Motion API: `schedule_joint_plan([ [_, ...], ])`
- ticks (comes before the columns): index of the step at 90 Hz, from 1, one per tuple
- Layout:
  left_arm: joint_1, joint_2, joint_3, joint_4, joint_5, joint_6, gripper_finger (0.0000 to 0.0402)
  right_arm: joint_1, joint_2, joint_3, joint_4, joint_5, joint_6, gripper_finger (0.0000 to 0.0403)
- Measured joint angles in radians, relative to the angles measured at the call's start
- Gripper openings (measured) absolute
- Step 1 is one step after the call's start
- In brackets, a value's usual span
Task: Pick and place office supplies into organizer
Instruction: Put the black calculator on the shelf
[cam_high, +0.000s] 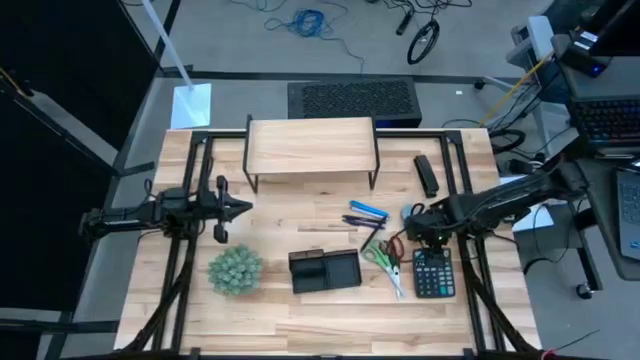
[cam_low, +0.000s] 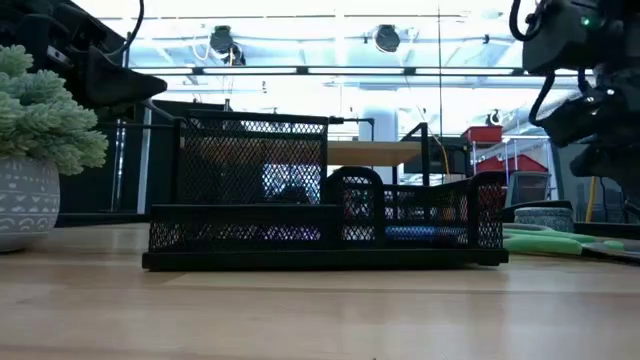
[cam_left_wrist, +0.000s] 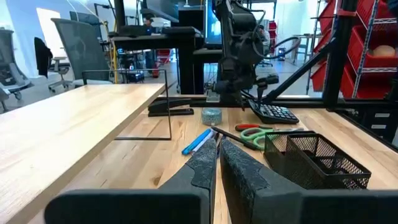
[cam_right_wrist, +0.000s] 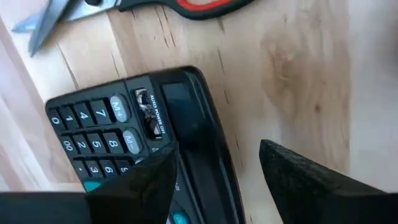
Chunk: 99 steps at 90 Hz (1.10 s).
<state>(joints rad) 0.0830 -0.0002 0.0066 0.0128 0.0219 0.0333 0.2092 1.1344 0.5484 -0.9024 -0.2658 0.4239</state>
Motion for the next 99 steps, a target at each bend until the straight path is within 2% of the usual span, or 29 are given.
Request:
schedule_joint_plan([
  [18,0.0,0.0,0.0,0.0,0.0,0.0,0.001,0.016,0.044,0.0,0.008,-0.057,-0.02,0.0193],
  [55,0.0,0.0,0.0,0.0,0.0,0.0,0.001,0.015,0.048,0.0,0.011,-0.072,-0.069,0.0075],
  [72,0.0,0.0,0.0,0.0,0.0,0.0,0.001,0.015,0.048,0.0,0.013,-0.102,-0.07,0.0032],
  [99,0.0,0.0,0.0,0.0,0.0,0.0,0.001,0.015,0.048,0.0,0.013,-0.139,-0.07,0.0018],
])
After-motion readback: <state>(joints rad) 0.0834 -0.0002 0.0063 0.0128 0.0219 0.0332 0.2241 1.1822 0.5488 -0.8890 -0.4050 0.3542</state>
